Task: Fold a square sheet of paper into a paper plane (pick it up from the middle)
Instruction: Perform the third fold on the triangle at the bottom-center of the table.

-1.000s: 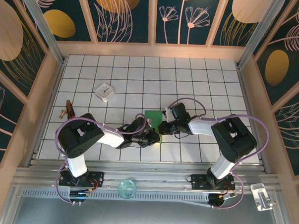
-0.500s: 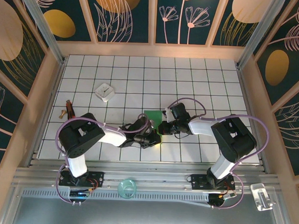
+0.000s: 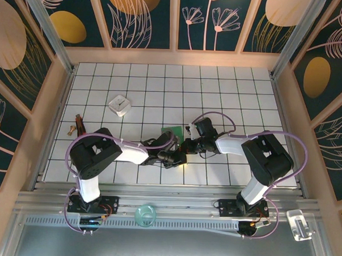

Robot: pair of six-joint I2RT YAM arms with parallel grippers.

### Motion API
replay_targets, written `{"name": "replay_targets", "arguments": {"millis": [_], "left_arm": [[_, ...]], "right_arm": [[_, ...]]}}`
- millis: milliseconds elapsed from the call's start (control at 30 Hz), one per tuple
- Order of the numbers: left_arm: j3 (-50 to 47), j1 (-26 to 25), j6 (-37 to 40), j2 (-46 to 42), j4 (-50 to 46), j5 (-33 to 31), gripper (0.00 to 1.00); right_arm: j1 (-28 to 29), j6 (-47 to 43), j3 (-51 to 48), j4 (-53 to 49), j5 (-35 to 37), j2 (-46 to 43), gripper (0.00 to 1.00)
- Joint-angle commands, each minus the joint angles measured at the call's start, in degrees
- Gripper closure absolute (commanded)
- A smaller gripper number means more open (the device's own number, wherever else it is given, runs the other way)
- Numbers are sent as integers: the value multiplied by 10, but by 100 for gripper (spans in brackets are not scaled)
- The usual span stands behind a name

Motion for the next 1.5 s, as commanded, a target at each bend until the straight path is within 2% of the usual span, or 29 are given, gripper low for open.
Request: {"name": "replay_targets", "arguments": {"millis": [0,233,467,800,1033,1467], "left_arm": [[6,-19,6,6,-49,49,100],[-26,-11,-3,-69,-5,42,100],[-66,68,2,-140,12,14,100],[-24,126,32,-87,-1,1,100],[7,127,62,-42,-35,8,100],[-2,134,90,-38,-66,-8,100]], "right_arm": [[-1,-4,-26,-63,47,26,100],[-3,-4,-27,-65,49,27,100],[-4,-5,-25,-65,49,28,100],[-4,-6,-26,-65,49,28,100],[-5,-6,-24,-66,49,28,100],[-7,-5,-25,-65,49,30,100]]}}
